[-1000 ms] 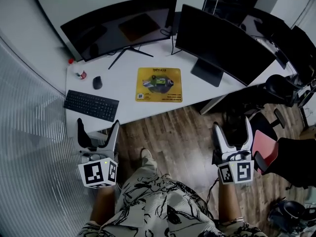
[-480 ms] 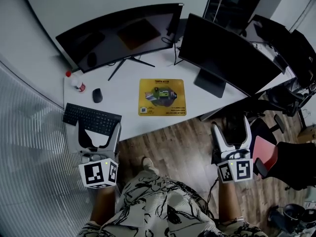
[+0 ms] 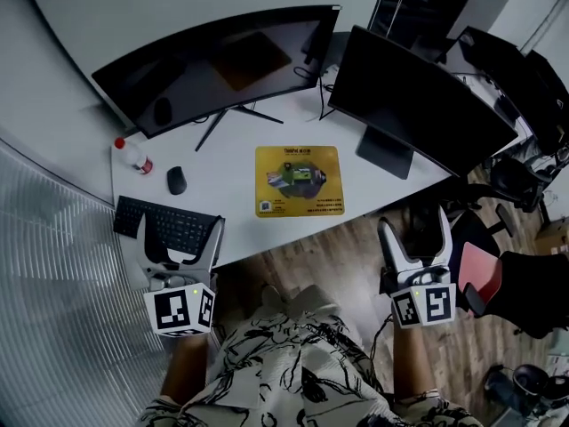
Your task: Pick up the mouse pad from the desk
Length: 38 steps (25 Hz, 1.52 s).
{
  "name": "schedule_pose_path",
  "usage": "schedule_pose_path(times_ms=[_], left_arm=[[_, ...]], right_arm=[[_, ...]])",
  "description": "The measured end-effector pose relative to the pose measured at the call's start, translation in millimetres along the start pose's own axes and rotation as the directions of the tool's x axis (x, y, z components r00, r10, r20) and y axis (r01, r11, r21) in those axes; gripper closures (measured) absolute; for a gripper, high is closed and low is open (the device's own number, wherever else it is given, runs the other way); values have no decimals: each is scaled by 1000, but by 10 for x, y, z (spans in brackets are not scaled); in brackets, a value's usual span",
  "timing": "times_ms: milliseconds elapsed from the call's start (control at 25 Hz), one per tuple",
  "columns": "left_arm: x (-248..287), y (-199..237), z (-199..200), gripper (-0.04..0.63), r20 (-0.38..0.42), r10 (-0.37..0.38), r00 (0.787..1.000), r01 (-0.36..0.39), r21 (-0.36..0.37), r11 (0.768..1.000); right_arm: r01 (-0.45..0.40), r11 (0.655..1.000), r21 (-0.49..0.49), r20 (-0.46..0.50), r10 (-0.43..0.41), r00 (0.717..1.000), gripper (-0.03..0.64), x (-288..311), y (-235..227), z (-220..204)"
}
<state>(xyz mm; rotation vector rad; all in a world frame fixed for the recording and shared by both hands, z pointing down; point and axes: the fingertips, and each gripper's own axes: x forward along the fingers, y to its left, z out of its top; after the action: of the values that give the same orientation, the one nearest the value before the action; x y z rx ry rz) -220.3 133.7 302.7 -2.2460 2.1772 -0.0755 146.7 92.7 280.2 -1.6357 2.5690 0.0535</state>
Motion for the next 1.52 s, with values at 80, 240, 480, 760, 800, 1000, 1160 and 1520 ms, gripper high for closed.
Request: schedule_pose_path(times_ms=[80,240,480,760,800,1000,1160,1520], left_arm=[[53,-9,-79,64,-26,-2,1000,2,10,1000],[209,-40,-250,64,-82,-5,997,8,34,999],[524,-127,-295,64,-114,15,993,-12,27,1000],[1110,-266,-247,64,-120,29,992,-23,51,998],[1194,-285,-260,64,-124,31,992,-25,50,998],[1623,-379,-402,64,-167,34,985,-29,36,999],[1903,-506,-535,64,-208,36,977,-28,42,999],[2214,-578,-1328,64,-393,24,919,-21,11,1000]], right_arm=[[-2,1000,5,-23,2,1000,149,40,-2,-85],[-3,1000,26,-41,4,999,144,201,-60,-216],[-23,999,44,-55,25,998,143,522,-275,-304],[-35,999,41,-58,38,998,143,1054,-664,-355],[-40,998,41,-63,43,997,143,1131,-711,-382],[-81,995,51,-97,86,992,144,1567,-896,-563],[-127,990,63,-145,135,980,143,1884,-989,-786],[-181,975,126,-360,215,908,146,2219,-993,-1786]])
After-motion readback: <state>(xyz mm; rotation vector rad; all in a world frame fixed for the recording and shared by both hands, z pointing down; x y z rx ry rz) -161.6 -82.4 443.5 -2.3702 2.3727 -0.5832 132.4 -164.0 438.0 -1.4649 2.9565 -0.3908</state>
